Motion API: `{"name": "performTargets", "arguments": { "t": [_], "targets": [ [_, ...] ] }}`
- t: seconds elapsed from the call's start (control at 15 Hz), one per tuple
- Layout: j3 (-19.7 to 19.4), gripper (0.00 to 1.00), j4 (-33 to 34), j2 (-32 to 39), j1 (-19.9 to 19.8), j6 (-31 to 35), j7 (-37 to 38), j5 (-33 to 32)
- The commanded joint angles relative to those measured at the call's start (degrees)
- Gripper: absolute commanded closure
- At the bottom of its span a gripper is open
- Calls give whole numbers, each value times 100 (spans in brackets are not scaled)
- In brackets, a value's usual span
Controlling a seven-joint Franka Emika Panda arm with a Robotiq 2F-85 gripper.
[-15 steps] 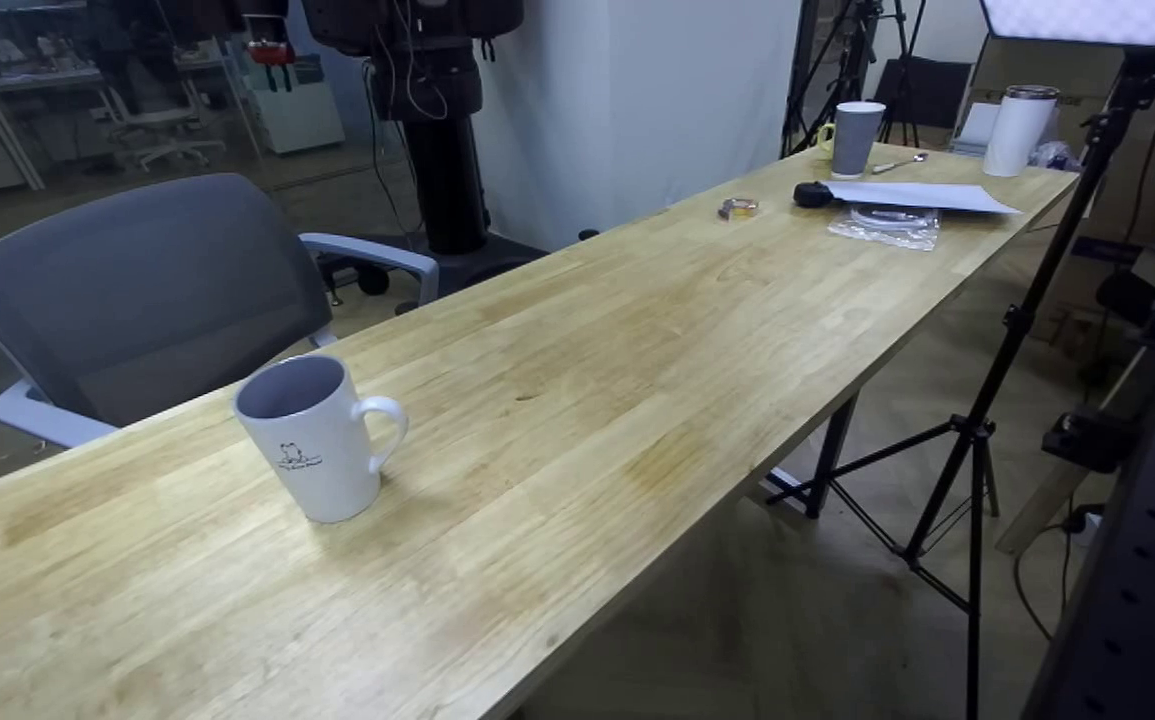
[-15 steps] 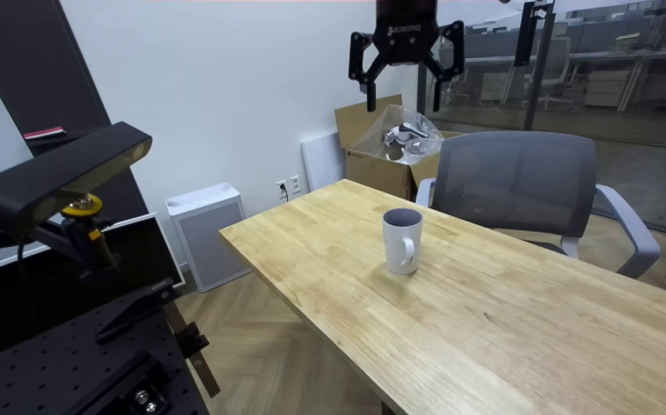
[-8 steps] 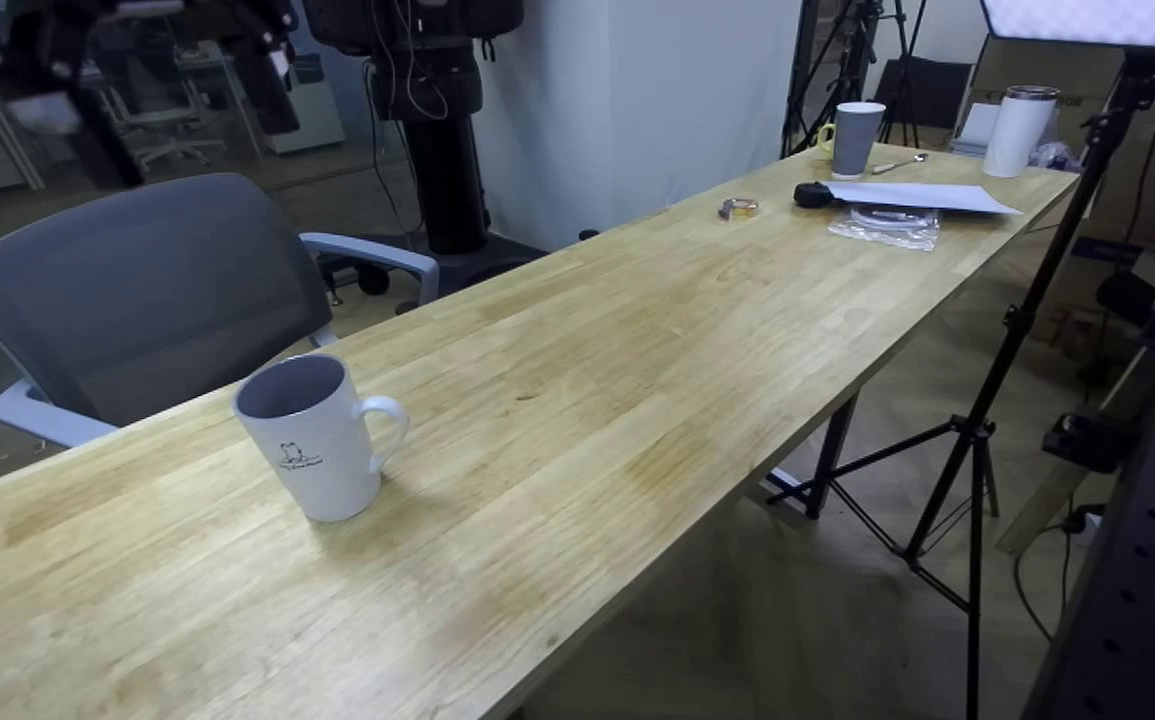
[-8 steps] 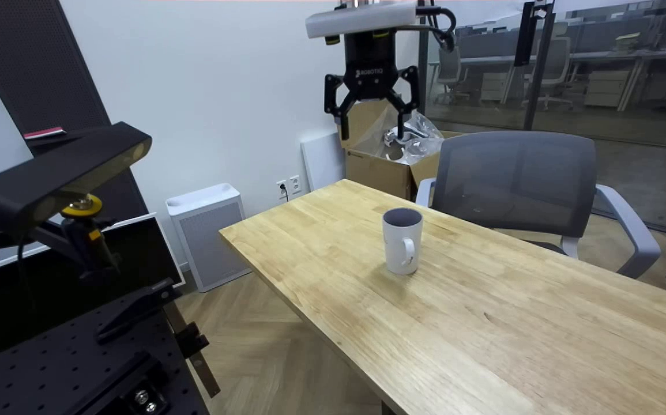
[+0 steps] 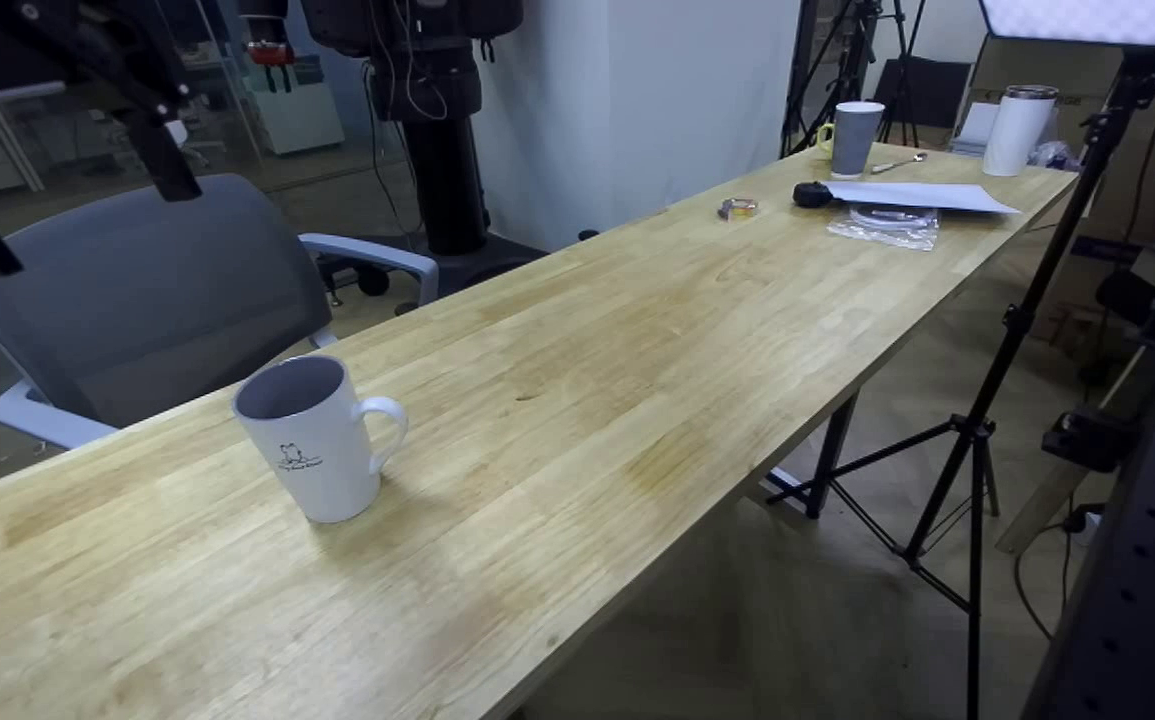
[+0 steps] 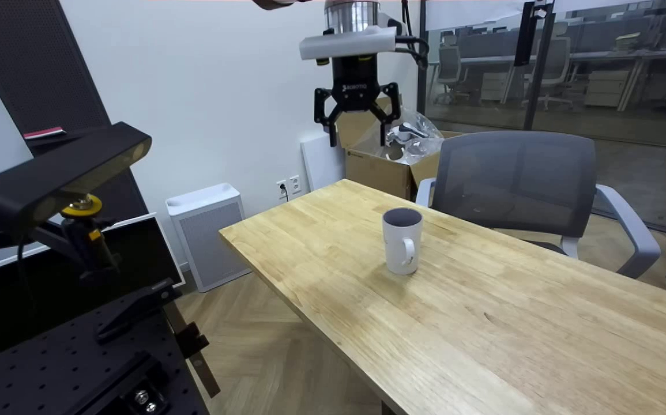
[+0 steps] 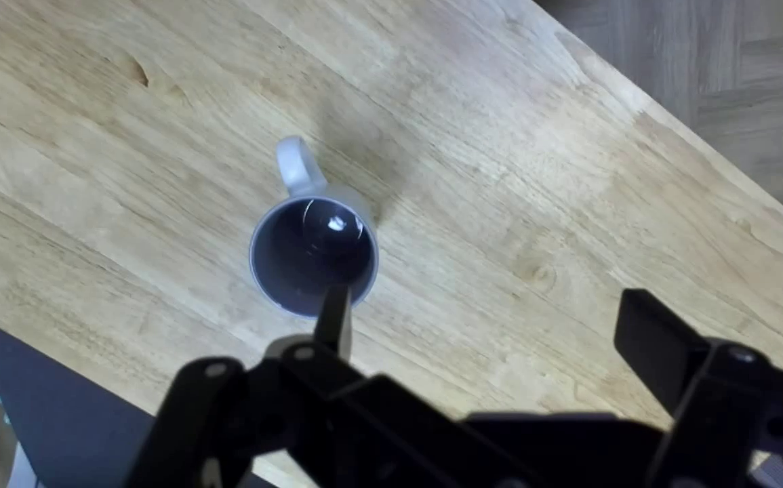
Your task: Move the mug to the right
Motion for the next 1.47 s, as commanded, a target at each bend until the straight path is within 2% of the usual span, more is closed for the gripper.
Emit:
{"name": "performTargets", "arguments": {
  "t": [0.0, 0.2, 0.4, 0.47, 1.4],
  "targets": [
    [24, 0, 353, 213, 23, 119, 98, -66],
    [7, 0, 408, 291, 18, 324, 95, -77],
    [-44, 0, 452, 310, 26, 159, -6, -215],
    [21, 0, 282, 244, -22, 306, -16, -75],
    [35, 0, 258, 275, -48, 349, -66, -60]
  ]
}}
